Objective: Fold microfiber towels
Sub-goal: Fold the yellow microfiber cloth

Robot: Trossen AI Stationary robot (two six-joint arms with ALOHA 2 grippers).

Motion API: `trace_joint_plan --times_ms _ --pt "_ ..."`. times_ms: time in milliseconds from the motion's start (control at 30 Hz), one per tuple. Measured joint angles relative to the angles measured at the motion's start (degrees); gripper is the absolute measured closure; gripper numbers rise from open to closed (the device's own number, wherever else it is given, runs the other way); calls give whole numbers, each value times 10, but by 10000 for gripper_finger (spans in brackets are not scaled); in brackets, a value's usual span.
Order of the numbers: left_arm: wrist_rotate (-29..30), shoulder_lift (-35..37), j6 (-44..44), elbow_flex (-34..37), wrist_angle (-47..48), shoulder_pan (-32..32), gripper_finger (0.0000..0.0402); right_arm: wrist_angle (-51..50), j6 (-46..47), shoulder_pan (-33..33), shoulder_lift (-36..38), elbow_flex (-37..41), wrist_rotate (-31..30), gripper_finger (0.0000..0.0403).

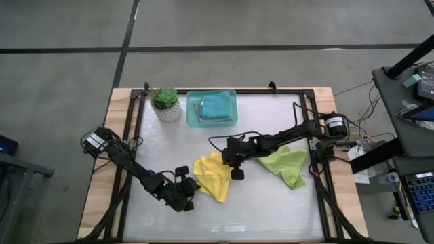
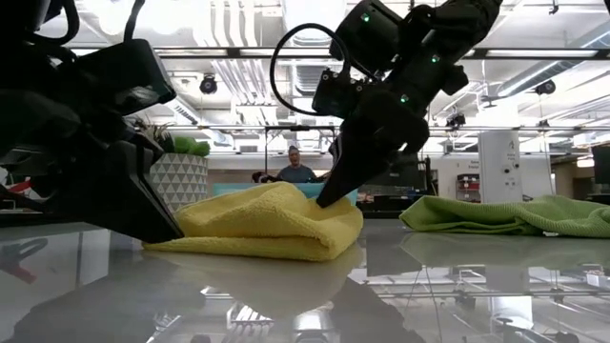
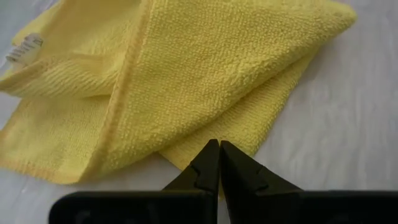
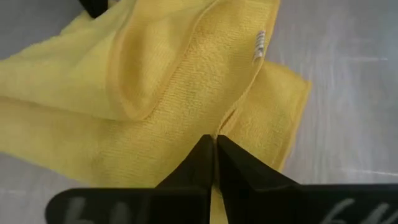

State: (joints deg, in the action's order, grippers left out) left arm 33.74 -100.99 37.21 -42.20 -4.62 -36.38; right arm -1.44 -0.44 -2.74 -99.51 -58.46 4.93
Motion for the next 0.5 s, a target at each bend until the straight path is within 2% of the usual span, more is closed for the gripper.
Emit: trace_joint_plan --times_ms 233,500 --pt "-2 0 0 2 -2 0 401 -63 -13 0 33 0 0 394" --pt "-3 0 1 2 -2 0 401 -161 -70 0 70 0 0 394"
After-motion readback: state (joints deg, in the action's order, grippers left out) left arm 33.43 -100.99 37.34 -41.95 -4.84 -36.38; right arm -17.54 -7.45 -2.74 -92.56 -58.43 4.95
